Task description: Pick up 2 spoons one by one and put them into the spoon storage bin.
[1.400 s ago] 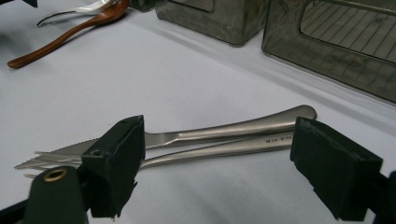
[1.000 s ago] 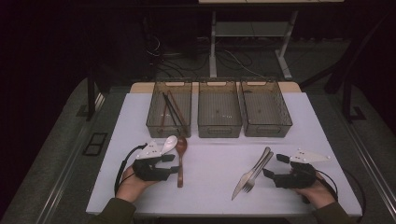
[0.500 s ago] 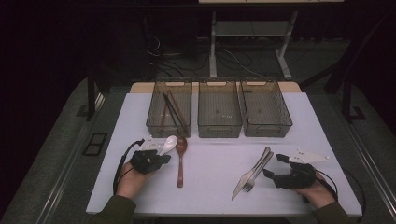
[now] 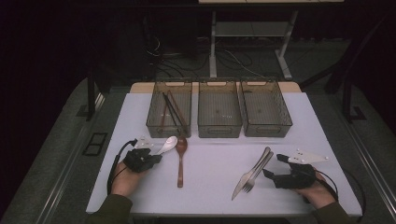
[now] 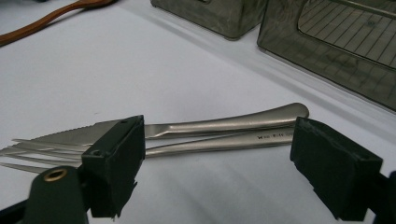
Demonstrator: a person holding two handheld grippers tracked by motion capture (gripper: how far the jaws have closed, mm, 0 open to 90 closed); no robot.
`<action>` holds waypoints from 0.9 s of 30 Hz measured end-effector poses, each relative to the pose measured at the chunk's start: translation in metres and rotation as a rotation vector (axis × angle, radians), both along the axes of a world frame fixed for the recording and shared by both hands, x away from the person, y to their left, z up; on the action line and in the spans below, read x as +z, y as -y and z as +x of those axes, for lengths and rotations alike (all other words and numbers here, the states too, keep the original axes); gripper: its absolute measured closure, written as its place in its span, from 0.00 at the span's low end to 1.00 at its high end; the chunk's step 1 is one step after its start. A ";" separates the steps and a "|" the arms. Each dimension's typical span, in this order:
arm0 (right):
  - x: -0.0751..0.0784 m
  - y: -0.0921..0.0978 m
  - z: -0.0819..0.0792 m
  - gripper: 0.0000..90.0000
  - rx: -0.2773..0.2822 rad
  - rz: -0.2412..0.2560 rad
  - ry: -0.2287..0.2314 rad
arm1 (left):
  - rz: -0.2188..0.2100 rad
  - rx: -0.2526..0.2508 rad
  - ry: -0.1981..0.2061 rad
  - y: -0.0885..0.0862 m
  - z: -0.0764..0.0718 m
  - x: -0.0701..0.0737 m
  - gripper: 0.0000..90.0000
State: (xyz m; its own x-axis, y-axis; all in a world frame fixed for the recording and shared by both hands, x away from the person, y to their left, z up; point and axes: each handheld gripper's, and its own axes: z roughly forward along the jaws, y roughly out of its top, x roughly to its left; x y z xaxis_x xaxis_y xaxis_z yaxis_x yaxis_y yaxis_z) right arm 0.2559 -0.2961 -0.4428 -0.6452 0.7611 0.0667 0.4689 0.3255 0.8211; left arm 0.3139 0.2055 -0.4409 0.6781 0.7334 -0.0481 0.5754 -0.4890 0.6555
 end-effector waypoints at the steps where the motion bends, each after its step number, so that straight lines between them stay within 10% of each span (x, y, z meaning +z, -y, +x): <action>1: 0.000 0.000 0.000 0.20 0.001 -0.001 0.001 | 0.000 0.003 0.001 -0.002 0.000 0.000 0.99; 16: 0.000 -0.001 0.000 0.20 0.001 -0.007 -0.001 | 0.011 0.073 0.018 -0.021 0.004 0.000 0.99; 27: -0.001 0.000 0.001 0.20 -0.001 -0.010 -0.003 | -0.107 0.039 0.072 -0.015 0.003 0.016 0.87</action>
State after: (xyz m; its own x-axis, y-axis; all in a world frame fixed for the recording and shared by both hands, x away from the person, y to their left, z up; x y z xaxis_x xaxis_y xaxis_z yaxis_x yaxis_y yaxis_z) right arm 0.2565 -0.2958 -0.4434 -0.6445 0.7622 0.0607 0.4716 0.3338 0.8162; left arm 0.3164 0.2206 -0.4245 0.6537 0.7525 -0.0799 0.5425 -0.3924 0.7428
